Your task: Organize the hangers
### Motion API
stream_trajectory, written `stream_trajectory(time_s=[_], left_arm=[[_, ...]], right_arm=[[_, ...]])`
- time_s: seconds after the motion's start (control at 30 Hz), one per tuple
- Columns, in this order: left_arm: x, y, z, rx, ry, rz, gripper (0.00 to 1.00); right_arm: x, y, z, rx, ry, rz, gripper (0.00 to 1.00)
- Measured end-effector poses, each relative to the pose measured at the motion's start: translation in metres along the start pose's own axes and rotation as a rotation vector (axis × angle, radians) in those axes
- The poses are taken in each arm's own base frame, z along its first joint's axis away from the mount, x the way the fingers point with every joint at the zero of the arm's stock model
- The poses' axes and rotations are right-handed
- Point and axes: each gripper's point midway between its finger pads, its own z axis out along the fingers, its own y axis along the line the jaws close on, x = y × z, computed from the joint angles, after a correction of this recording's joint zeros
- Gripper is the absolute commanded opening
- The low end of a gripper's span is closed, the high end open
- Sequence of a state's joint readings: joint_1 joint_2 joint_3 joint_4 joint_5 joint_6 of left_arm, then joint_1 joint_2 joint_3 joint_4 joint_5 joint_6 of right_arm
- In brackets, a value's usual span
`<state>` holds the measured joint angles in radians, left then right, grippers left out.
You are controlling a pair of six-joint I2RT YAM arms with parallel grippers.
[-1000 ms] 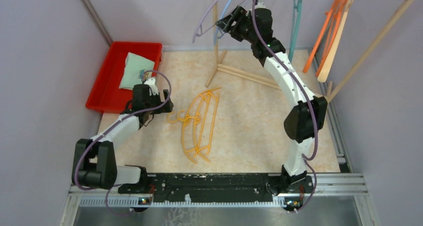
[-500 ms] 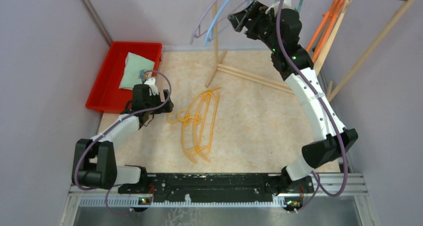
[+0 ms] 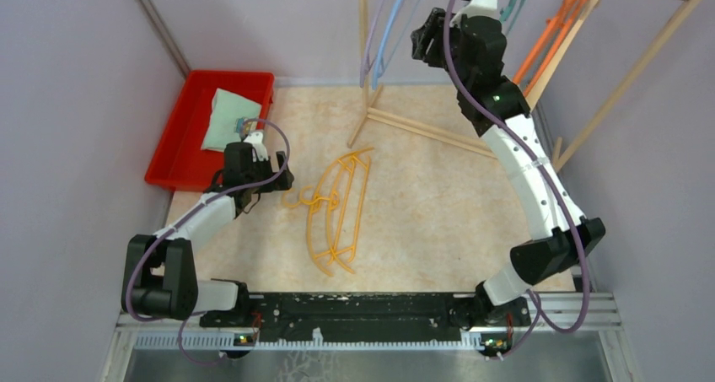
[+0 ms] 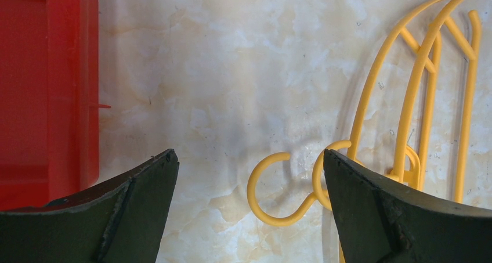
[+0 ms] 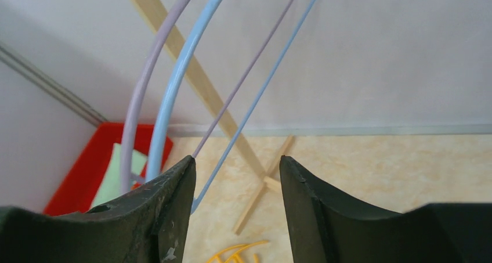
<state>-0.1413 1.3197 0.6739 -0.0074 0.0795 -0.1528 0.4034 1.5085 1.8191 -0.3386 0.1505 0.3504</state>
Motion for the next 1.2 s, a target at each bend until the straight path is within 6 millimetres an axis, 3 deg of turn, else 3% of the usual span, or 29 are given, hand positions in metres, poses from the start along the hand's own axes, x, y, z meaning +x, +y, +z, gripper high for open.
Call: stream_trajectory(time_s=[0.3,0.6,0.7,0.93,1.2], left_arm=[[0.0,0.0,0.0,0.0,0.0,0.0,1.0],[0.0,0.0,0.0,0.0,0.0,0.0,1.0],[0.0,0.0,0.0,0.0,0.0,0.0,1.0],[0.0,0.0,0.0,-0.001,0.0,0.0,1.0],[0.002,0.0,0.001,-0.001,0.005,0.0,1.0]], right_arm=[[0.01,-0.034,0.042,0.152,-0.011,-0.219,0.66],[-0.009,-0.067,0.068,0.34,-0.127,-0.41,0.8],[-0.018,-0.075,0.069,0.4,-0.165,-0.442,0.86],[-0.048,-0.102,0.058,0.541,-0.254,-0.453,0.86],[-0.064,-0.15,0.043,0.689,-0.275,-0.459,0.86]])
